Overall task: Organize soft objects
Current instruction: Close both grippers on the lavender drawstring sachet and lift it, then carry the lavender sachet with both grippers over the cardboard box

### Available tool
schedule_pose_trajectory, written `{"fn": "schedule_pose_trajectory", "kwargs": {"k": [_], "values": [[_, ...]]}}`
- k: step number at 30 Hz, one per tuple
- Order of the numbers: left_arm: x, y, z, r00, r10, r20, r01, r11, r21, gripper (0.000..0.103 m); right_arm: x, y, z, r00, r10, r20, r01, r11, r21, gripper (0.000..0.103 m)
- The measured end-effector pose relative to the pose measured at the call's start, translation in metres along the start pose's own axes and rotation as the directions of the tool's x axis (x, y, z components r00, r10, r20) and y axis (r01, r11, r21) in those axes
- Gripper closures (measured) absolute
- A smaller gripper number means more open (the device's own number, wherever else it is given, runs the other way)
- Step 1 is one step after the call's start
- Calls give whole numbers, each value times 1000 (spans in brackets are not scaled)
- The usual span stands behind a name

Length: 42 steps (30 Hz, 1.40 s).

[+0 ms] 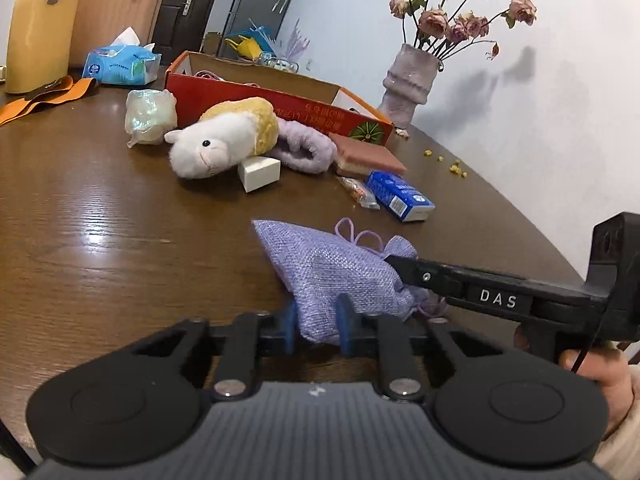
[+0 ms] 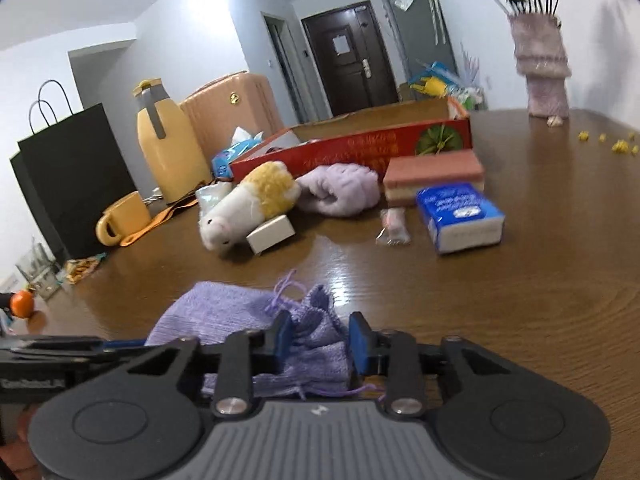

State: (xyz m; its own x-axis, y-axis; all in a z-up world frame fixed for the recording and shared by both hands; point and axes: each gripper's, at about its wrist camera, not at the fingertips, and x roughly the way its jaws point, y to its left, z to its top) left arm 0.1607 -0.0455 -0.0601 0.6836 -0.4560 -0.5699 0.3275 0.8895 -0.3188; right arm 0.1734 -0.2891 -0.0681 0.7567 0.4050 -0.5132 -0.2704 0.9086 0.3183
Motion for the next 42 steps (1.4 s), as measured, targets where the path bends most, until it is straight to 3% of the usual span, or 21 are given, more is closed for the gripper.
{"fn": "schedule_pose_trajectory", "kwargs": {"k": [17,21,25,29,34,38,42], "values": [[-4,-5,11,999,-24,24,23,999,45,94,-3,6,1,1000,-7,14,8,999,-34,94],[-7,-15,44,995,-52,85,42,993,110,94,-10,6,25,998,5,68,-3,1000,-31,94],[11,-19,118,986,-91,138,68,984,163,94,-5,-1,90,988,8,156,1,998,-59,94],[68,-16,213,987,-84,136,55,978,201,94,37,-21,180,982,-27,188,51,991,-123,94],[201,1,307,1000,-17,-14,19,985,174,94,147,-64,282,985,-159,69,167,976,-143,94],[297,24,326,987,29,-156,-12,994,112,94,233,-100,316,954,-297,-48,286,945,-157,94],[330,38,322,973,83,-217,-67,995,80,87,284,-104,315,913,-387,-128,345,902,-260,88]]}}
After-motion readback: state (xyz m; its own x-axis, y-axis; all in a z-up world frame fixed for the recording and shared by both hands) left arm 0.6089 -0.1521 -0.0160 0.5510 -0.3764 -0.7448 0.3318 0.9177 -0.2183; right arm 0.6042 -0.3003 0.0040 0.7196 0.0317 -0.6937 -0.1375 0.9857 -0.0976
